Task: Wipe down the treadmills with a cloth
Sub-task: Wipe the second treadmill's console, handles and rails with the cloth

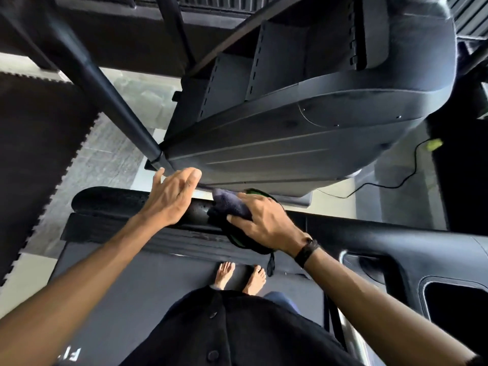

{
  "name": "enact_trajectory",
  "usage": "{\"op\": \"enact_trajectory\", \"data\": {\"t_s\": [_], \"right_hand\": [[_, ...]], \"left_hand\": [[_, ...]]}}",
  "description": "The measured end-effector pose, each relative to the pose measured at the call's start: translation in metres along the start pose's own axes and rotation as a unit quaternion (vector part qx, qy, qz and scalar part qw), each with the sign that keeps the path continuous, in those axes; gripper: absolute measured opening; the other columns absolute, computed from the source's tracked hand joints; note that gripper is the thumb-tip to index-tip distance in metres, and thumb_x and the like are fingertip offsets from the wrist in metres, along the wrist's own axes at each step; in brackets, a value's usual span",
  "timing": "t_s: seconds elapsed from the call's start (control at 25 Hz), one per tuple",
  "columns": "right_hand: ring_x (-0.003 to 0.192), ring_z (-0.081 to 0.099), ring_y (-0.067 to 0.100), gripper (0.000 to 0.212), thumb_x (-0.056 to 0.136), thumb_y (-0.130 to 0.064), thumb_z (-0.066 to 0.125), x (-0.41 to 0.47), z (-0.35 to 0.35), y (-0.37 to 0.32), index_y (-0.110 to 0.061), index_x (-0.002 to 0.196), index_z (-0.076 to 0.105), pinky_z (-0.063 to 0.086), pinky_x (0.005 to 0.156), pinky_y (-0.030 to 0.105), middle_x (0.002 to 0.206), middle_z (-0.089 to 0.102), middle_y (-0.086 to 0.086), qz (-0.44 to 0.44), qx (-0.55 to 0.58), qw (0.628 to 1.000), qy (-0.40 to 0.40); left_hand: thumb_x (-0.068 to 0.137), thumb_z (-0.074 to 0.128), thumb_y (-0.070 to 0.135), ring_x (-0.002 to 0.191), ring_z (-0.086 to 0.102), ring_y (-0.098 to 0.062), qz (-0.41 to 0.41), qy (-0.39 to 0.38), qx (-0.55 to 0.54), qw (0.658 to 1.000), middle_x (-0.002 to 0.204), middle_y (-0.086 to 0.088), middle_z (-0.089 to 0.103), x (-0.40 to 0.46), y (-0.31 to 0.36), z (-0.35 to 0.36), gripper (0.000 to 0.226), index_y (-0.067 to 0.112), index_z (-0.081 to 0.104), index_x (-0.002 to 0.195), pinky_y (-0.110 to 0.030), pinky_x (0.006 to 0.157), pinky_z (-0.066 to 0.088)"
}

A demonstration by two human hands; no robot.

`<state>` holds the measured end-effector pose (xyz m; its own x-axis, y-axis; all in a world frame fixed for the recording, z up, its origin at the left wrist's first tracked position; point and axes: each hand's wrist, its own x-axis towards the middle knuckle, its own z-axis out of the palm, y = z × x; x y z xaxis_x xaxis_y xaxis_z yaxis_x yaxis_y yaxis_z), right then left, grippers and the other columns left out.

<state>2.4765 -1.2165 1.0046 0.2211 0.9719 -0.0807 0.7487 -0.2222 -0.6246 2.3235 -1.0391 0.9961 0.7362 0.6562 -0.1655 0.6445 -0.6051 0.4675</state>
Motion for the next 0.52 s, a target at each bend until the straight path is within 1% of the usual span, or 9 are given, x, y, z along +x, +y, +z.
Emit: {"op": "enact_trajectory", "data": {"t_s": [0.08,0.12,0.2,0.24,0.28,0.36,0.4,0.44,0.52], "right_hand": [[0.095,0.061,0.024,0.040,0.087,-0.046,0.059,-0.027,-0.010,0.017,-0.015,0.112,0.063,0.048,0.082,0.034,0.108,0.070,0.003,-0.035,-0.004,0.999,0.034],[0.094,0.062,0.025,0.042,0.086,-0.051,0.055,-0.035,-0.015,0.029,-0.017,0.110,0.062,0.049,0.081,0.036,0.104,0.070,0.003,-0.007,-0.020,0.999,0.027],[0.096,0.063,0.033,0.049,0.086,-0.059,0.050,-0.034,-0.028,0.057,-0.016,0.106,0.061,0.048,0.079,0.037,0.102,0.068,0.009,0.144,-0.031,0.989,-0.020],[0.101,0.062,0.035,0.050,0.088,-0.059,0.050,-0.026,-0.036,0.069,-0.014,0.106,0.061,0.045,0.082,0.036,0.106,0.065,0.012,0.225,-0.026,0.972,-0.055],[0.108,0.059,0.033,0.047,0.089,-0.057,0.049,-0.013,-0.044,0.078,-0.017,0.111,0.062,0.042,0.087,0.037,0.112,0.061,0.010,0.276,-0.003,0.955,-0.113],[0.117,0.056,0.027,0.038,0.090,-0.052,0.041,0.017,-0.048,0.084,-0.031,0.115,0.061,0.038,0.096,0.039,0.120,0.060,0.003,0.264,0.020,0.934,-0.240],[0.118,0.055,0.025,0.033,0.092,-0.046,0.039,0.028,-0.045,0.078,-0.033,0.115,0.060,0.037,0.097,0.040,0.125,0.061,0.002,0.256,0.007,0.928,-0.270],[0.117,0.055,0.025,0.030,0.095,-0.040,0.040,0.037,-0.037,0.072,-0.032,0.116,0.060,0.037,0.097,0.040,0.129,0.060,0.004,0.252,-0.008,0.927,-0.277],[0.115,0.056,0.030,0.031,0.095,-0.040,0.043,0.053,-0.014,0.050,-0.029,0.118,0.061,0.040,0.096,0.040,0.132,0.060,0.010,0.258,0.018,0.939,-0.228]], "left_hand": [[0.098,0.003,0.061,0.126,0.051,-0.023,-0.011,0.009,0.020,1.000,0.121,-0.009,0.065,-0.007,-0.011,-0.007,0.078,0.010,0.057,0.123,-0.039,0.118,0.005],[0.098,0.003,0.062,0.126,0.052,-0.024,-0.016,-0.002,0.033,0.999,0.122,-0.010,0.065,-0.012,-0.016,-0.010,0.078,0.011,0.057,0.124,-0.040,0.118,0.007],[0.091,-0.003,0.070,0.120,0.056,-0.027,-0.006,-0.020,0.072,0.997,0.119,-0.012,0.068,-0.022,-0.022,-0.009,0.090,0.013,0.059,0.123,-0.044,0.117,0.018],[0.089,-0.006,0.073,0.116,0.059,-0.027,0.006,-0.014,0.096,0.995,0.116,-0.013,0.069,-0.024,-0.023,-0.006,0.094,0.014,0.060,0.122,-0.045,0.115,0.023],[0.089,-0.006,0.072,0.114,0.061,-0.027,0.010,0.000,0.121,0.993,0.113,-0.011,0.071,-0.024,-0.022,-0.002,0.093,0.015,0.061,0.121,-0.044,0.114,0.024],[0.091,-0.004,0.065,0.112,0.064,-0.024,-0.006,0.018,0.145,0.989,0.105,-0.008,0.074,-0.020,-0.020,0.002,0.084,0.019,0.059,0.121,-0.040,0.116,0.020],[0.091,-0.005,0.065,0.110,0.064,-0.024,-0.013,0.022,0.144,0.989,0.097,-0.008,0.075,-0.018,-0.020,0.002,0.084,0.020,0.058,0.123,-0.040,0.117,0.018],[0.090,-0.007,0.066,0.107,0.065,-0.025,-0.014,0.028,0.144,0.989,0.085,-0.007,0.075,-0.016,-0.018,0.001,0.087,0.021,0.058,0.125,-0.039,0.118,0.016],[0.090,-0.009,0.066,0.100,0.067,-0.027,-0.008,0.039,0.146,0.988,0.066,-0.004,0.069,-0.013,-0.021,-0.002,0.090,0.019,0.057,0.127,-0.039,0.119,0.014]]}}
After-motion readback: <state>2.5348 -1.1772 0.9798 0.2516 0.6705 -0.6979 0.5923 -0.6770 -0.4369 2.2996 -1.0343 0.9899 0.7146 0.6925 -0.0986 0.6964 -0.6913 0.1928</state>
